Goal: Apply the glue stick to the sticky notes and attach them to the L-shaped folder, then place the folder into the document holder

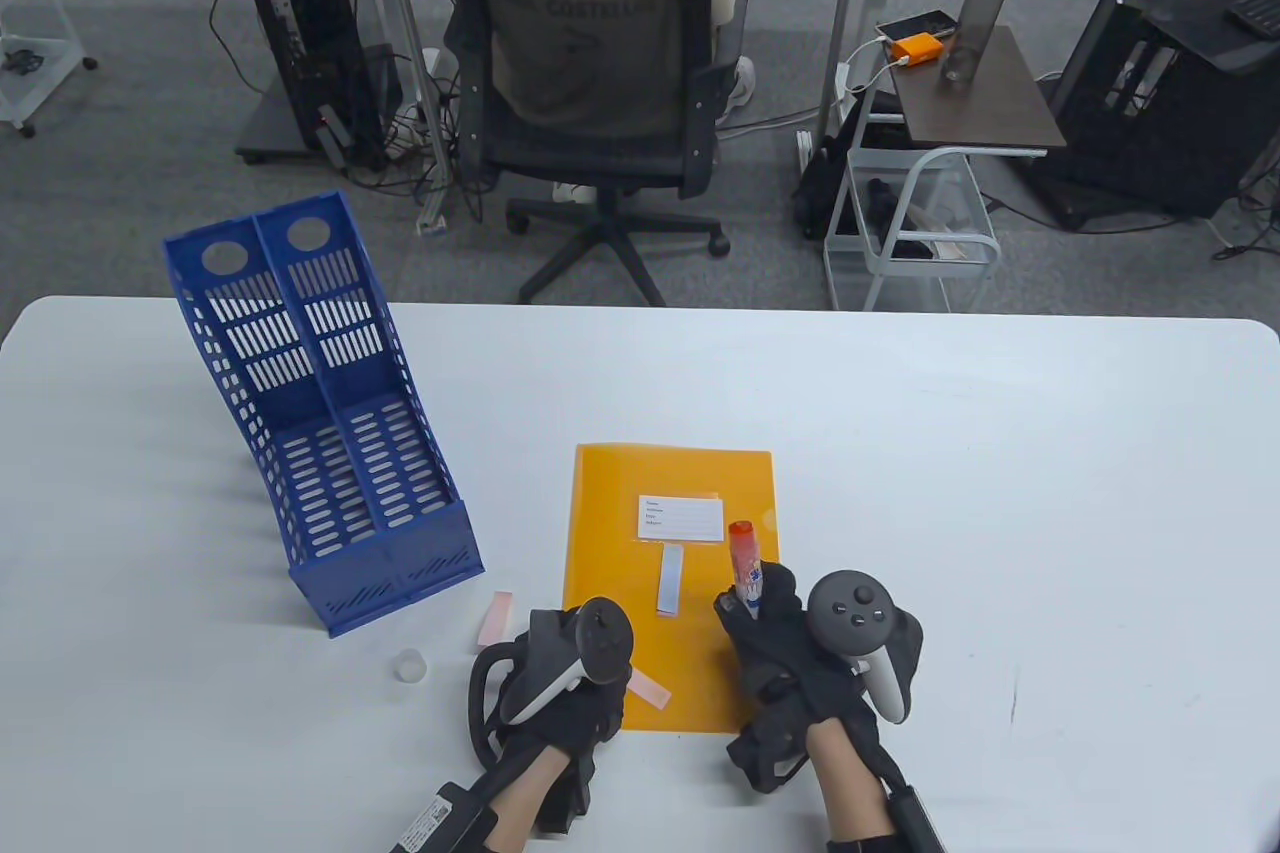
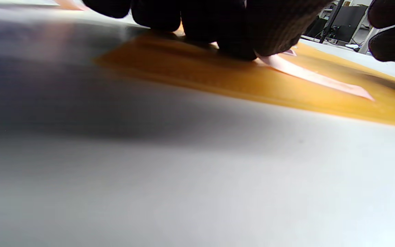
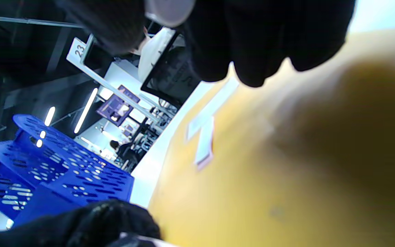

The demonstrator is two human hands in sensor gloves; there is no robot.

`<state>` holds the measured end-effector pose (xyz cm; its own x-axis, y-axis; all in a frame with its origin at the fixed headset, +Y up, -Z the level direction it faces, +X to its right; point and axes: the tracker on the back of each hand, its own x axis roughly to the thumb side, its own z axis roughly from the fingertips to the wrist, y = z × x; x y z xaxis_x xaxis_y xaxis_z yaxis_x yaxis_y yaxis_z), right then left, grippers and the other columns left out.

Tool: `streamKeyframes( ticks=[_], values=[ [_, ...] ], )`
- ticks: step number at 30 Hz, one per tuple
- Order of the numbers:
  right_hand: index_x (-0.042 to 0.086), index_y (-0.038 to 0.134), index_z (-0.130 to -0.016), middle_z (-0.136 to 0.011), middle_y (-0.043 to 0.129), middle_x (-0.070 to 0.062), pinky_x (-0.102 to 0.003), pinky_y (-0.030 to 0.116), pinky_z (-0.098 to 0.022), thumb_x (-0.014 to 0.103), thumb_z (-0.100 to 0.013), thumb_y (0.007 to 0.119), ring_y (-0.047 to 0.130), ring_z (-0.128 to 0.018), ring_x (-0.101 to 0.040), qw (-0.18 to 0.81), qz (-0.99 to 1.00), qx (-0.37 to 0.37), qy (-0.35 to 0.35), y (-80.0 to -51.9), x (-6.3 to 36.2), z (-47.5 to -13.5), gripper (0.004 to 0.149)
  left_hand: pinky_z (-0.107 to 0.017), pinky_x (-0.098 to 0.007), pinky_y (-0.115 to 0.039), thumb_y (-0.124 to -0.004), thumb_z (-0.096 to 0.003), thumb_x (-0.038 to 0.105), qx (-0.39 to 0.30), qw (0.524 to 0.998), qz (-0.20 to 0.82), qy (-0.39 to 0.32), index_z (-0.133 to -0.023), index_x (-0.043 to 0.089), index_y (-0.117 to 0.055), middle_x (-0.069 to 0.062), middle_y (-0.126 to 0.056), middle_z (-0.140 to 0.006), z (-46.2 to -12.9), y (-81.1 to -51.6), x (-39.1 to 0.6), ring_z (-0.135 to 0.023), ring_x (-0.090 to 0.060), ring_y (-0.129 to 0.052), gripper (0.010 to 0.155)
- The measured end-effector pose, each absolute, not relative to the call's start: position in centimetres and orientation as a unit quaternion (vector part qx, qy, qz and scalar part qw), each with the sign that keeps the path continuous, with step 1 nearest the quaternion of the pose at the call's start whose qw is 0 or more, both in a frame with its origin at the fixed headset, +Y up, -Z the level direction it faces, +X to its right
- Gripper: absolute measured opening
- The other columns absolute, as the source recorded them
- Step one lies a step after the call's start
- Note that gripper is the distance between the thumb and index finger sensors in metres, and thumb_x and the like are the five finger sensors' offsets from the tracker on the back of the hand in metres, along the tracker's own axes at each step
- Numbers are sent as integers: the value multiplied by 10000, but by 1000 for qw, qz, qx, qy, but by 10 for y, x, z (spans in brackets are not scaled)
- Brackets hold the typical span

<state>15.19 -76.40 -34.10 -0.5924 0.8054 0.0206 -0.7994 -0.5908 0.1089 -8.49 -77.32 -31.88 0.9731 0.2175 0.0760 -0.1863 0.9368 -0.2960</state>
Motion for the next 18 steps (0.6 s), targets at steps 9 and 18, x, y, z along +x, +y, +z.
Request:
streamKeyframes(
  ticks=[9,18],
  values=[
    [30,436,-955,-900,693,-286,-583,703,-564,385,-532,689,780,-788,-503,448,890,25,75,-769,153,-343,607,-747,-593,-508,-759,-517,407,-147,982,104,-54,-879,200,-757,-30,-603,-1085,-319,-773,-85,-1043,-329,-551,417],
    [22,431,-953,-898,688,-295,-577,703,-556,380,-531,687,777,-786,-499,442,893,28,77,-769,151,-343,610,-748,-588,-512,-755,-518,413,-149,982,106,-54,-882,218,-752,-15,-598,-1092,-319,-774,-87,-1048,-316,-545,413]
  ],
)
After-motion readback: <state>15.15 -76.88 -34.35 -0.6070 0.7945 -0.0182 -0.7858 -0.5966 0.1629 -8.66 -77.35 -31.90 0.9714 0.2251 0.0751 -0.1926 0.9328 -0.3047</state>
